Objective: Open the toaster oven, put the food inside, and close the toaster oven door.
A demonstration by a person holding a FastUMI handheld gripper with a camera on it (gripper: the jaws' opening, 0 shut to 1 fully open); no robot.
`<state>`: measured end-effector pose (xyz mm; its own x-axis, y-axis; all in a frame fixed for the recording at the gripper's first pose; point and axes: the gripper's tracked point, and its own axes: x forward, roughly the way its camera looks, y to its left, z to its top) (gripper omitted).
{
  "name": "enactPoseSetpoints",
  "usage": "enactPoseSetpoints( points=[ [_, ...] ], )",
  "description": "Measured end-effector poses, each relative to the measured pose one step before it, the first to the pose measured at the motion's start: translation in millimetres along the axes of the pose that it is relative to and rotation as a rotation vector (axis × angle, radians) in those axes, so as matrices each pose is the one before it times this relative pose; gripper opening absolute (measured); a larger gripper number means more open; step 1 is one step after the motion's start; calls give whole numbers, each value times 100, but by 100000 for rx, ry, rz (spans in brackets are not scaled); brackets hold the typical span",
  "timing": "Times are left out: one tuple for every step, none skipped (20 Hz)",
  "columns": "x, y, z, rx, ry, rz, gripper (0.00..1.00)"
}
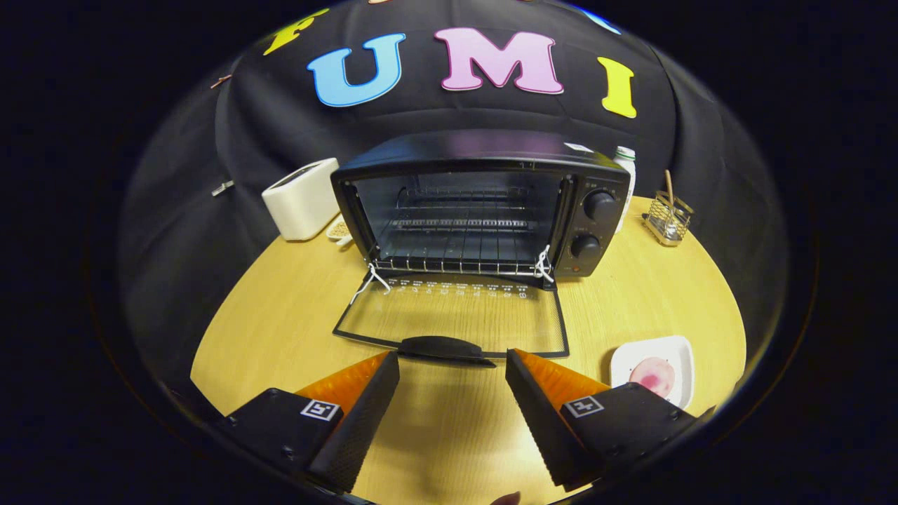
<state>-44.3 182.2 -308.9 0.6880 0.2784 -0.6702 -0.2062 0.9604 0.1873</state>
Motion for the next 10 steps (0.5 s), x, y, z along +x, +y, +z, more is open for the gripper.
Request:
enactPoseSetpoints(
  points=[
    [-841,-425,629,-58,-196,2262,100],
    [-945,-563,621,281,-332,2003,100],
    [-874,-632,807,369,-593,2183,100],
    [-820,-782,750,243,-779,1391,100],
    [-854,-997,786,-163,-358,1254,100],
    [-843,-1107,462,-281,237,795,100],
    [-720,-1158,358,-206,836,690,100],
    [-694,-1395,343,30,580,-418,100],
    [-634,-1523,222,630,1130,-317,99],
    [-530,-1545,69,815,1193,-846,99]
  ],
)
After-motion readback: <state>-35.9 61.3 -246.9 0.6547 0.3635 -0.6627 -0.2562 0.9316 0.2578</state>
